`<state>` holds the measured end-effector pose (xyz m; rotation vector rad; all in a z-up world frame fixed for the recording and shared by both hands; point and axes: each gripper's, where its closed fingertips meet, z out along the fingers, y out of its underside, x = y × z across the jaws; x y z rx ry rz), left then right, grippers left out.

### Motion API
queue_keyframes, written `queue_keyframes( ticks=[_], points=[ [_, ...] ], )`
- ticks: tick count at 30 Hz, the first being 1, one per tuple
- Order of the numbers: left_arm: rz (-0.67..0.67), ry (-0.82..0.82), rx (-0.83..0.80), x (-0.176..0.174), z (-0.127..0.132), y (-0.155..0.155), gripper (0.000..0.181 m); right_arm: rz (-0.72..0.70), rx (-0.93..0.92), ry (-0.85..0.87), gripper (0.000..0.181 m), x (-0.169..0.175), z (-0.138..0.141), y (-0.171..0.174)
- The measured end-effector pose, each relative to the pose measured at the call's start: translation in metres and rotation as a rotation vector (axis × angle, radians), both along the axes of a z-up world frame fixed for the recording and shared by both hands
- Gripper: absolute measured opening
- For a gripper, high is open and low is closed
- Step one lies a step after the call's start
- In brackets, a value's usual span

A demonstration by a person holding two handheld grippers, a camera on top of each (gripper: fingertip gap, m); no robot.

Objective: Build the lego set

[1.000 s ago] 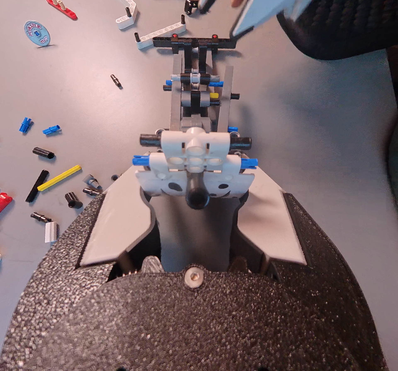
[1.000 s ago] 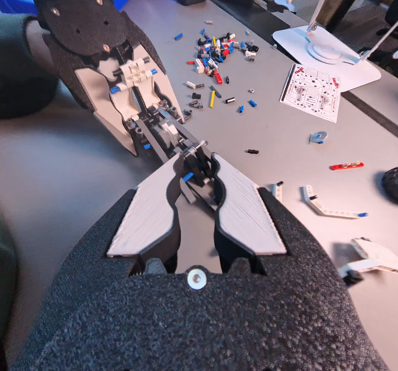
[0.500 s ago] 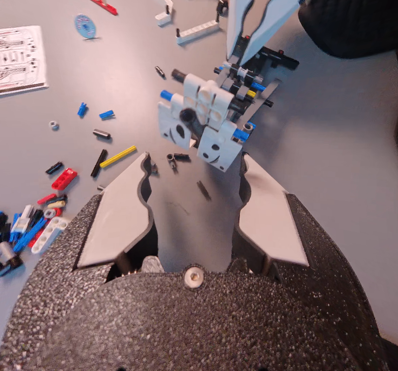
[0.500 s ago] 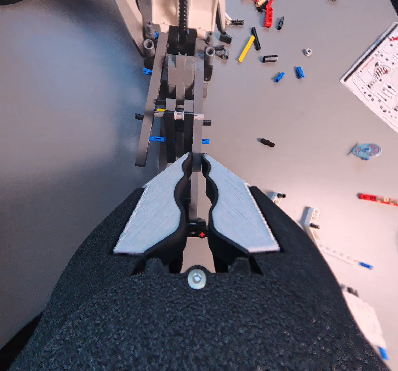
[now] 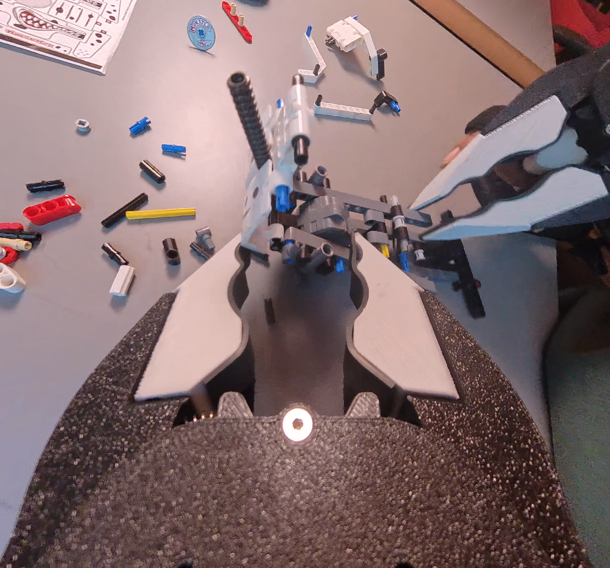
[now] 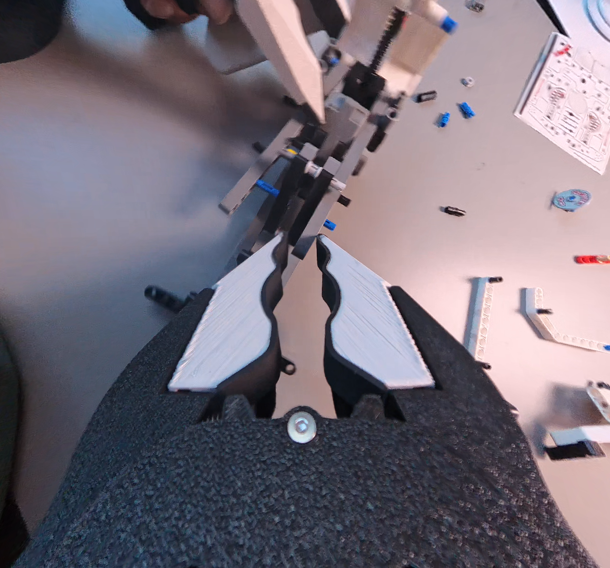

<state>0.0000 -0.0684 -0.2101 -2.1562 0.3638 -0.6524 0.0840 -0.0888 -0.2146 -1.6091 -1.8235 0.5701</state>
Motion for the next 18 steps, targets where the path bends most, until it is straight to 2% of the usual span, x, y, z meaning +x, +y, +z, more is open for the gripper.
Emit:
queue_keyframes(
  ticks=[1,4,6,8,11,14,18],
  points=[
    [0.001,0.009,0.011,-0.001,0.000,0.004,0.060,0.041,-0.036,0.007,0.020,0.001,0.001,-0.010],
    [0.011,0.059,0.074,-0.005,0.004,0.016,0.055,0.133,-0.242,0.055,0.018,0.003,0.012,-0.044],
    [-0.046,0.040,0.074,0.003,0.006,0.016,0.056,0.213,-0.272,0.108,0.019,0.003,0.023,-0.057],
    [-0.040,0.068,0.087,0.000,0.008,0.021,0.055,0.230,-0.184,0.164,0.019,0.001,0.030,-0.046],
    [-0.041,0.047,0.056,-0.005,0.013,0.019,0.048,0.231,0.051,0.179,0.024,0.000,0.030,-0.012],
    [-0.135,-0.058,-0.049,0.007,0.011,0.010,0.050,0.306,0.240,0.160,0.030,-0.003,0.024,0.000],
    [-0.279,-0.160,-0.093,0.033,0.011,0.015,0.043,0.451,0.532,0.117,0.045,-0.013,0.020,0.001]
  ],
)
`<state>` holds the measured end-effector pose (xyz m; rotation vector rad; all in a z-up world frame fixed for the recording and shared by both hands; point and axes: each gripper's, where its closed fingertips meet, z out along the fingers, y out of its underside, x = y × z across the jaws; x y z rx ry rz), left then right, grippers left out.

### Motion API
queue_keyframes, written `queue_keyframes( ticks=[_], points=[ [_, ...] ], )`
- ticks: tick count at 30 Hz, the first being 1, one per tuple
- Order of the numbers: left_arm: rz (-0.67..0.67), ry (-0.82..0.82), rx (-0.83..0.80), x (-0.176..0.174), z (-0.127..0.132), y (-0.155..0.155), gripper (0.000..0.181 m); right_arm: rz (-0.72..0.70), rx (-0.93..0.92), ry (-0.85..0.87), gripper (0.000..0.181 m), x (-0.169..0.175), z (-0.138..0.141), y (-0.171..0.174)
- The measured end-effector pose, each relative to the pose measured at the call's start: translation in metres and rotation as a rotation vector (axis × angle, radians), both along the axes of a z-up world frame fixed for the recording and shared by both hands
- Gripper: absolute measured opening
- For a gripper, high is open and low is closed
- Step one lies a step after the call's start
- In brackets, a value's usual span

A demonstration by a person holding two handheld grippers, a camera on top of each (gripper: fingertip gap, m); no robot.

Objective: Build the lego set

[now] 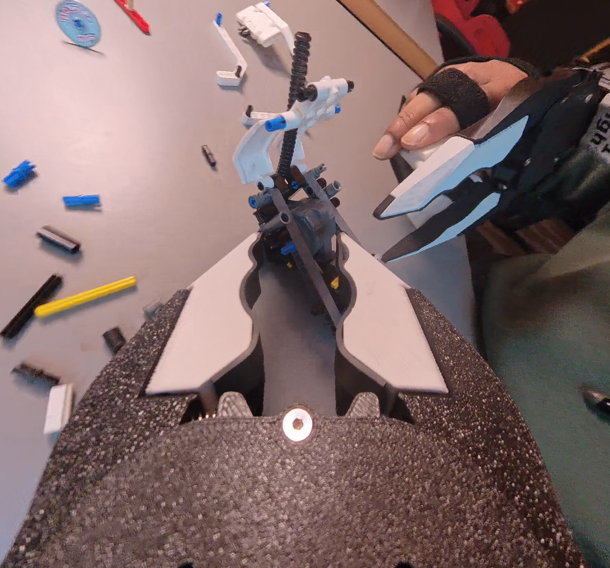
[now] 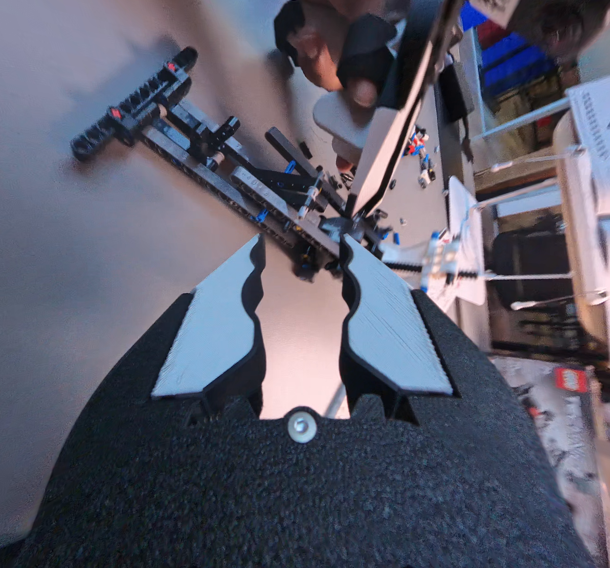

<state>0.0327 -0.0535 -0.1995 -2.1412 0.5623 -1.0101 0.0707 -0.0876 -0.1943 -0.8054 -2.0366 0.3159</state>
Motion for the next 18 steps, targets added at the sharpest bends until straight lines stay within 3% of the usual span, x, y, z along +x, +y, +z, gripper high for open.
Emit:
queue_keyframes(
  ticks=[2,5,10,13,18],
  points=[
    [-0.099,-0.013,0.019,0.016,0.000,0.002,0.044,0.054,0.121,-0.015,0.049,-0.002,-0.001,-0.002],
    [-0.160,-0.001,0.086,0.026,0.011,0.007,0.051,0.085,0.140,-0.112,0.053,0.004,-0.016,-0.004],
    [-0.076,0.144,0.182,0.001,0.026,0.000,0.063,0.092,0.200,-0.144,0.051,0.002,-0.030,0.003],
    [-0.019,0.219,0.219,-0.017,0.029,-0.021,0.066,0.095,0.254,-0.109,0.037,-0.005,-0.027,0.010],
    [0.035,0.274,0.202,-0.033,0.014,-0.062,0.077,-0.036,0.221,-0.116,0.035,-0.008,-0.027,0.024]
  ],
)
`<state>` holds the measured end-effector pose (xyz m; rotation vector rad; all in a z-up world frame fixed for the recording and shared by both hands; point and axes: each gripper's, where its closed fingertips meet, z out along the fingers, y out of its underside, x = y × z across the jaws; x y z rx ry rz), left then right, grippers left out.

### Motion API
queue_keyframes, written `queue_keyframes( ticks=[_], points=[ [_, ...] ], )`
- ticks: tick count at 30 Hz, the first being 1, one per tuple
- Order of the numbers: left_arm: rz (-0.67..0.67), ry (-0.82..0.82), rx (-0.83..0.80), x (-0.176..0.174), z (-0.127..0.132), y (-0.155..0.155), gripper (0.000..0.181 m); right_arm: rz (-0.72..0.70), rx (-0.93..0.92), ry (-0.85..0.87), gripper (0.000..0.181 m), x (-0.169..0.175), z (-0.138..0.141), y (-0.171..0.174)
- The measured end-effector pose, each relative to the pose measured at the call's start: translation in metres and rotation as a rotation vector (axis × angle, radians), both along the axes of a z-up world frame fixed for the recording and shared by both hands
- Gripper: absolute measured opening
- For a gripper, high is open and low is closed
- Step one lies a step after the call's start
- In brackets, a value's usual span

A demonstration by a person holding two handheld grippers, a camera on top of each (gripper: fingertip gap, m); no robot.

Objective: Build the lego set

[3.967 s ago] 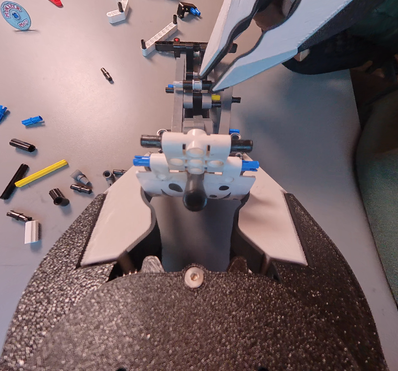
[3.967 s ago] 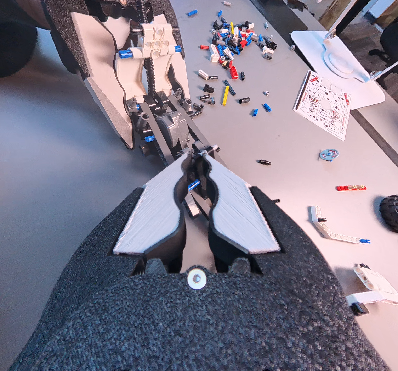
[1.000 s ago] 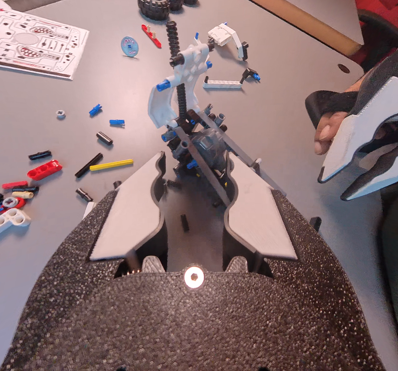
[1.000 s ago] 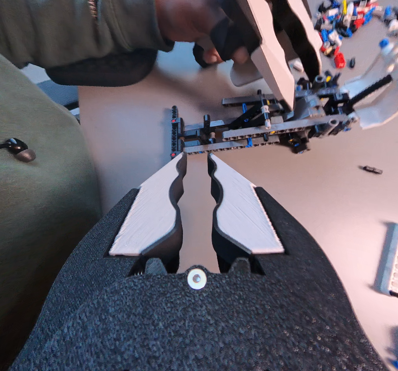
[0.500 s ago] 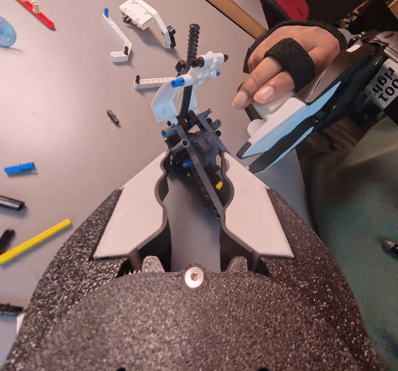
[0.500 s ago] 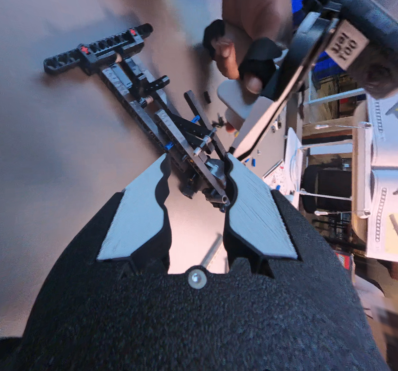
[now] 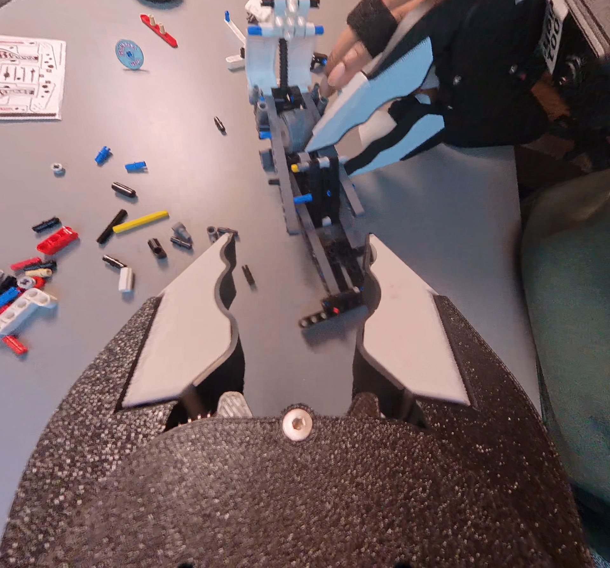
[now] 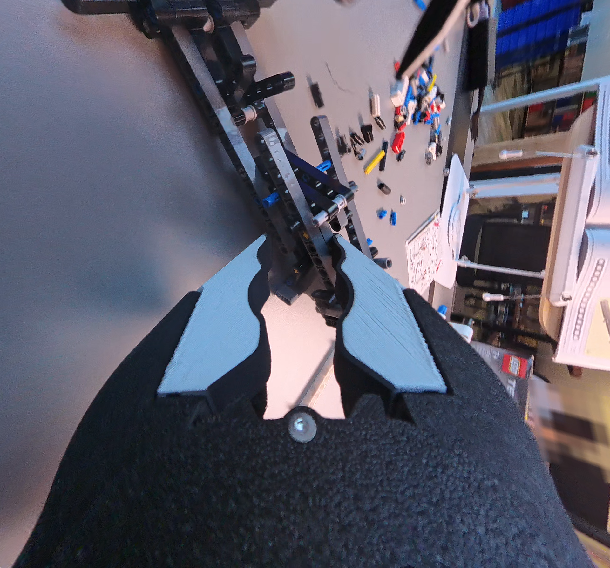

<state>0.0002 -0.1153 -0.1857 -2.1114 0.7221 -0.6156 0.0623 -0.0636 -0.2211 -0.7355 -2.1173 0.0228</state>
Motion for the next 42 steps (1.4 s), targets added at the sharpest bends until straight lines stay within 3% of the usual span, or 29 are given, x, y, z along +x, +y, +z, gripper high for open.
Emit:
queue_keyframes(
  ticks=[3,8,11,14,18,21,27,32,38,42],
  points=[
    [-0.005,0.034,-0.011,0.006,-0.017,-0.009,0.084,-0.099,0.010,0.018,0.035,-0.002,0.000,0.008],
    [-0.023,0.166,-0.074,0.024,-0.050,0.002,0.089,-0.186,0.007,0.041,0.036,-0.004,0.000,0.010],
    [-0.007,0.277,-0.083,0.021,-0.063,0.010,0.078,-0.161,-0.025,0.045,0.037,0.000,0.000,0.004],
    [-0.040,0.277,-0.065,0.022,-0.062,0.008,0.062,-0.129,-0.032,0.045,0.033,0.004,0.004,0.002],
    [-0.038,0.310,-0.043,0.011,-0.061,0.012,0.061,-0.090,-0.044,0.055,0.005,0.004,0.021,-0.003],
    [-0.042,0.377,0.021,0.003,-0.058,0.018,0.061,-0.073,-0.031,0.025,0.013,0.000,0.024,-0.007],
    [-0.036,0.313,-0.057,0.014,-0.062,0.022,0.082,-0.040,0.164,0.032,0.015,-0.012,0.014,0.000],
    [-0.053,0.347,-0.031,0.016,-0.061,0.030,0.076,-0.061,0.178,0.075,0.014,-0.015,0.014,0.007],
    [-0.020,0.289,-0.035,0.020,-0.056,0.044,0.044,-0.019,0.249,0.129,0.010,-0.021,0.015,0.010],
    [-0.025,0.311,0.006,0.019,-0.056,0.046,0.043,0.000,0.260,0.174,0.010,-0.021,0.015,0.009]
  ],
)
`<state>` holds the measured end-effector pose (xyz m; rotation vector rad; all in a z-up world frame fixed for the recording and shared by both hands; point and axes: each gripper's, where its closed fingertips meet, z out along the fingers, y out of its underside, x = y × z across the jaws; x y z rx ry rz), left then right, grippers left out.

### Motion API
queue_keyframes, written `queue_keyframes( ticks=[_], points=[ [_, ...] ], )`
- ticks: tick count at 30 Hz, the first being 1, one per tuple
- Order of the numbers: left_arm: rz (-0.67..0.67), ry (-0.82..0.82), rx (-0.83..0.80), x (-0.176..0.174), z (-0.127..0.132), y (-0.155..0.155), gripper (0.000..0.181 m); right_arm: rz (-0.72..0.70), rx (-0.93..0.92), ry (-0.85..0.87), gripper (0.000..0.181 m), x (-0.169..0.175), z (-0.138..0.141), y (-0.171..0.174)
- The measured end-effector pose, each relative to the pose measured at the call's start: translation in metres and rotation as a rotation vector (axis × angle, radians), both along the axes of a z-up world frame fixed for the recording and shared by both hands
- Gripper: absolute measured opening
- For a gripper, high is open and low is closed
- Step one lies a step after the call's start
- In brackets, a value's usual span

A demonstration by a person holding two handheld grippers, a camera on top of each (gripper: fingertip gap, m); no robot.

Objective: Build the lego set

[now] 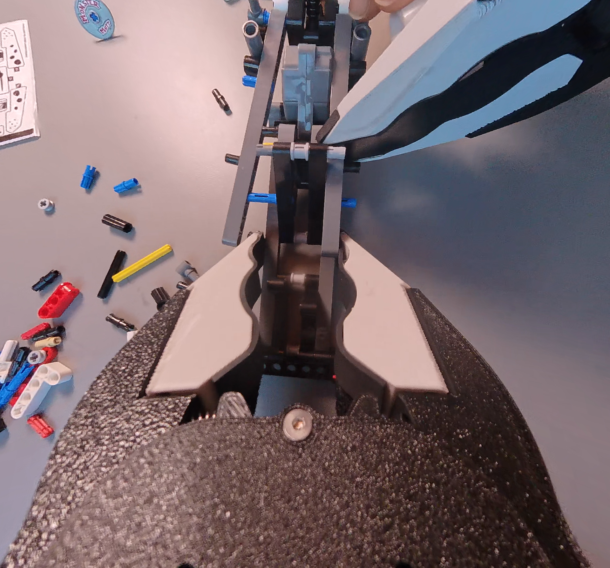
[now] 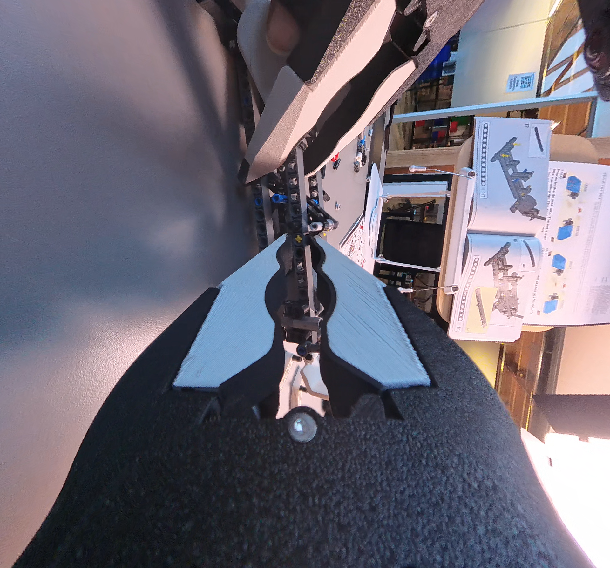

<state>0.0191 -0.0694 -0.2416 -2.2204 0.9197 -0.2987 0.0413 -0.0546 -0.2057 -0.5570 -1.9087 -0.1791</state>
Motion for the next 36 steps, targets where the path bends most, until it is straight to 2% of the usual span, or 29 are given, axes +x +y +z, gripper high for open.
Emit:
queue_keyframes(
  ticks=[2,5,10,14,16,19,28,31,36],
  points=[
    [-0.006,-0.006,-0.003,0.001,0.000,-0.002,0.048,0.008,0.009,0.008,0.010,0.000,0.000,-0.001],
    [0.006,-0.010,-0.014,0.000,0.002,-0.004,0.069,0.015,0.029,0.012,0.009,0.001,0.000,-0.001],
    [0.036,0.012,0.059,-0.007,0.015,-0.004,0.080,0.035,0.049,0.049,0.009,0.004,0.000,-0.002],
    [-0.013,0.022,-0.005,-0.002,-0.001,0.001,0.093,0.095,0.059,0.071,0.009,0.003,0.000,-0.010],
    [-0.056,0.032,-0.026,0.006,-0.006,0.002,0.092,0.125,0.051,0.080,0.009,0.003,0.000,-0.016],
    [-0.109,0.000,-0.066,0.015,-0.007,0.000,0.073,0.129,0.058,0.088,0.009,0.003,0.000,-0.018],
    [-0.107,-0.035,-0.065,0.017,-0.007,-0.002,0.068,0.177,0.065,0.096,0.006,0.005,0.000,-0.023],
    [-0.113,-0.040,-0.052,0.018,-0.007,-0.004,0.058,0.187,0.084,0.111,0.005,0.007,0.001,-0.027],
    [-0.118,-0.044,-0.041,0.019,-0.006,-0.004,0.058,0.179,0.085,0.138,0.006,0.009,0.000,-0.027]
  ],
)
